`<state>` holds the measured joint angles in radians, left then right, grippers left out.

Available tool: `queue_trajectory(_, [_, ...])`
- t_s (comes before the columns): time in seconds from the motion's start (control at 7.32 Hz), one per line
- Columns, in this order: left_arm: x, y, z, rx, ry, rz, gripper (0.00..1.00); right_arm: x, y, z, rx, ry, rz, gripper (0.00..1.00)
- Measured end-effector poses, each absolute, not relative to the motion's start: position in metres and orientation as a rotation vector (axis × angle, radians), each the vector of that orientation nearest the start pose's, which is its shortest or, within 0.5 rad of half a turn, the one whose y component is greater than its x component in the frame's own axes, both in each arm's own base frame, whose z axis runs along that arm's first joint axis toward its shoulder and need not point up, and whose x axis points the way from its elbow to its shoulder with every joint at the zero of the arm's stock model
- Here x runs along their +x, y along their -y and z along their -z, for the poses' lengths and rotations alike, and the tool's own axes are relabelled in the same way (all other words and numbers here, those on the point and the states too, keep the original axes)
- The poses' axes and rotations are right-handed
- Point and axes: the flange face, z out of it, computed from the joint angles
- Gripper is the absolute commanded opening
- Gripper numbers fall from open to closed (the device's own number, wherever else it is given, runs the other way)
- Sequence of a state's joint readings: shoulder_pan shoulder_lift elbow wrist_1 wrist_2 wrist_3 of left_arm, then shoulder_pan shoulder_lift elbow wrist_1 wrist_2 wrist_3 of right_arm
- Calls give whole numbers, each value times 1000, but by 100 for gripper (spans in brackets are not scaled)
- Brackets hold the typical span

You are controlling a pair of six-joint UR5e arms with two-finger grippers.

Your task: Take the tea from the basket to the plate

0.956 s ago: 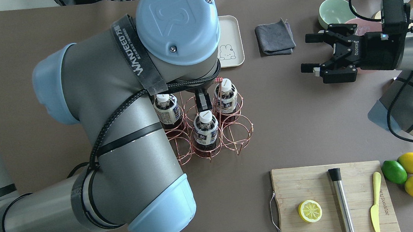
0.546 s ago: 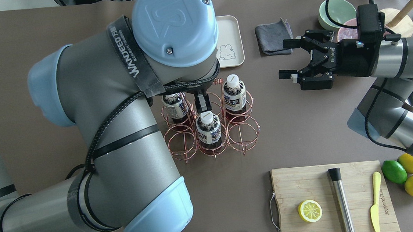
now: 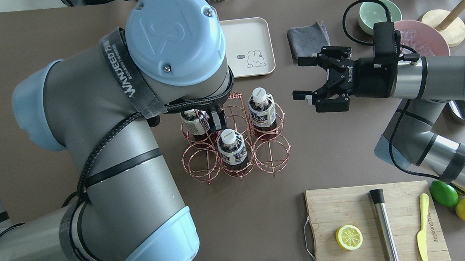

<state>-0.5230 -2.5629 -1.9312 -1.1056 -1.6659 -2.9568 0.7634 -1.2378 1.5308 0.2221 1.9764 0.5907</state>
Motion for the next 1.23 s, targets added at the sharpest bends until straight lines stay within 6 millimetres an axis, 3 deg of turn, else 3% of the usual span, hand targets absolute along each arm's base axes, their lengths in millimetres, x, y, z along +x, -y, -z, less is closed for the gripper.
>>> queue_trajectory(0.27, [443, 398, 1, -518, -879, 1724, 0, -350, 439, -325, 1463, 1481, 569, 96])
queue_trajectory(0.68, [449, 394, 3, -522, -876, 1715, 0, -376, 439, -313, 1551, 1419, 624, 95])
queue_trajectory(1.23, [457, 390, 11, -514, -884, 1711, 0, -405, 450, -311, 1563, 1384, 648, 86])
